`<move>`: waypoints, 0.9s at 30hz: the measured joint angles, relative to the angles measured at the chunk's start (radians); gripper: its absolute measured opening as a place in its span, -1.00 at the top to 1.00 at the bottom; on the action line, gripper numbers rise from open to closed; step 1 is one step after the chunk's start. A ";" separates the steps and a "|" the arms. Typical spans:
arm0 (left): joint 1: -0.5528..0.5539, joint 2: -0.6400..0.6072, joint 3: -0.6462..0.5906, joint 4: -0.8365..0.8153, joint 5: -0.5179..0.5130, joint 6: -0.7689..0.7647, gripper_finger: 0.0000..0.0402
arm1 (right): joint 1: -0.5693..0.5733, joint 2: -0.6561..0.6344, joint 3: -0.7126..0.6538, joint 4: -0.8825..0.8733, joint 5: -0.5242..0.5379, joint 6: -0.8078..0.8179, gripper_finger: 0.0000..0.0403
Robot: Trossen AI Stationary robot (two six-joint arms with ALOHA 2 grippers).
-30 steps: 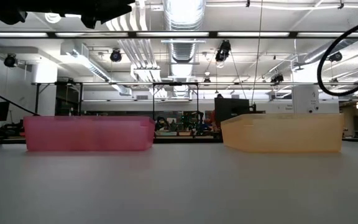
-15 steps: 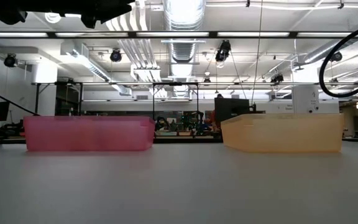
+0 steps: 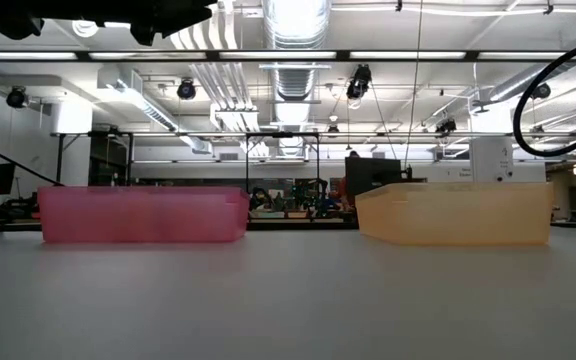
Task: Pick and place medicine bottles into bin by pill shape (circle, oval)
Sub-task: Put the blue pill into the orange bin
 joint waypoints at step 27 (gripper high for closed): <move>0.000 0.000 -0.001 0.149 -0.001 -0.036 -0.19 | -0.386 -0.019 0.267 -0.184 0.138 -0.882 0.44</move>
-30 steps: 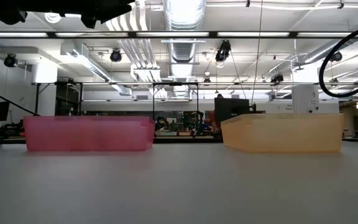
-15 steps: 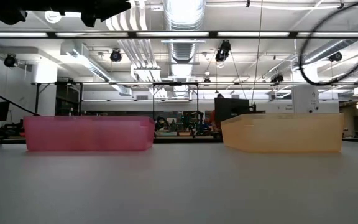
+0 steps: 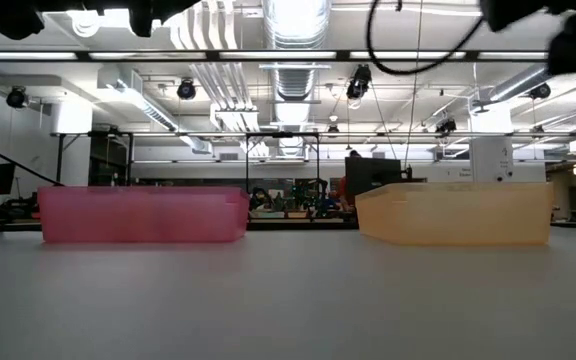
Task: Pick and place medicine bottles into bin by pill shape (circle, oval)
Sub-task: Put the blue pill into the orange bin
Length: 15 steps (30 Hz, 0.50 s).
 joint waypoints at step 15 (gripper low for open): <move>0.000 0.005 0.000 0.004 0.000 -0.074 -0.19 | -0.389 0.001 0.353 -0.237 0.153 -0.473 0.44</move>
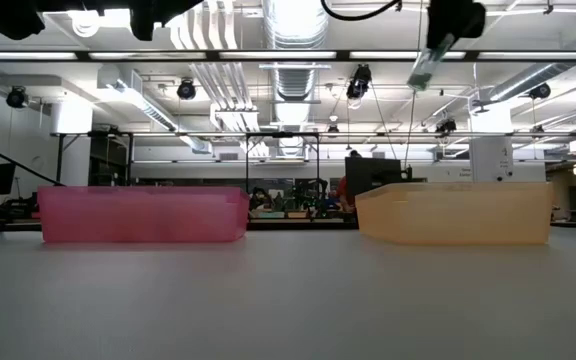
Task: Pick and place medicine bottles into bin by pill shape (circle, oval)
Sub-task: Put the blue pill into the orange bin
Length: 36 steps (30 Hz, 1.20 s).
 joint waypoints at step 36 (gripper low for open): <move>0.009 0.189 0.120 0.032 0.000 0.137 -0.19 | -0.796 0.316 0.044 -0.155 -0.063 -0.689 0.45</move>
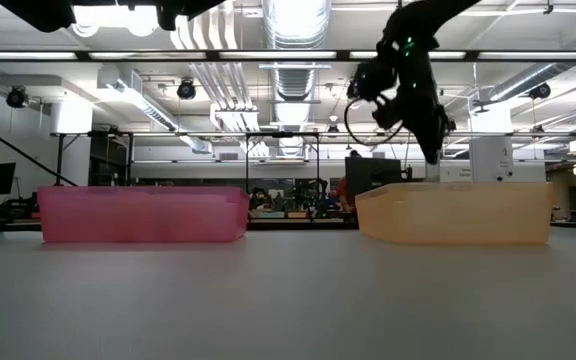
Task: Pick and place medicine bottles into bin by pill shape (circle, oval)
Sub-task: Put the blue pill into the orange bin
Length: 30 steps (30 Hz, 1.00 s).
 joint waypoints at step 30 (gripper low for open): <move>0.000 -0.029 -0.014 -0.017 0.000 0.008 -0.19 | -0.051 0.054 -0.197 0.229 -0.045 -0.137 0.45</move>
